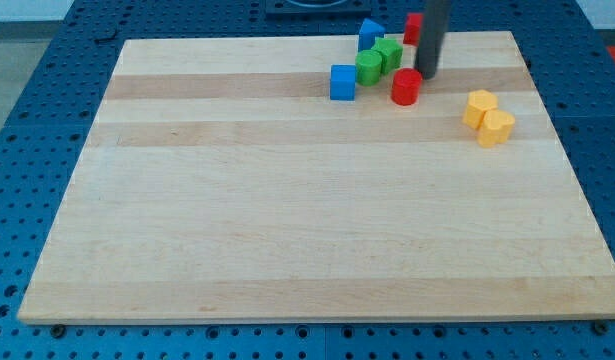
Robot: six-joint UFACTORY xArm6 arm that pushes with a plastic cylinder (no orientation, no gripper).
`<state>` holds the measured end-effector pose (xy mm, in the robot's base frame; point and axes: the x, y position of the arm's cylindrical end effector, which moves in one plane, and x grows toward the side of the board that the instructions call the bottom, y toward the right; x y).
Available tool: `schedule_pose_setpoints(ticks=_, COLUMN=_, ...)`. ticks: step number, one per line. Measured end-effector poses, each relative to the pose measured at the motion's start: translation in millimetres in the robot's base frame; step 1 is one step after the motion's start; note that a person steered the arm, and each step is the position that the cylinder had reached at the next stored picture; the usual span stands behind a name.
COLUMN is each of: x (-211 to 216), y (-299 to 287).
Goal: Push the green star along with blue cube near center left
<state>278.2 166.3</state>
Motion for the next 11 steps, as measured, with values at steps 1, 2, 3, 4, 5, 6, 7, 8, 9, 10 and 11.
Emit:
schedule_pose_setpoints(ticks=1, x=-15, y=8)
schedule_pose_setpoints(ticks=2, x=-29, y=7)
schedule_pose_setpoints(ticks=3, x=-39, y=-15)
schedule_pose_setpoints(ticks=4, x=-51, y=-30)
schedule_pose_setpoints(ticks=5, x=-54, y=-60)
schedule_pose_setpoints(ticks=6, x=-39, y=-103)
schedule_pose_setpoints(ticks=7, x=1, y=-129)
schedule_pose_setpoints(ticks=8, x=44, y=-154)
schedule_pose_setpoints(ticks=9, x=92, y=-193)
schedule_pose_setpoints(ticks=10, x=143, y=-237)
schedule_pose_setpoints(ticks=11, x=186, y=-272)
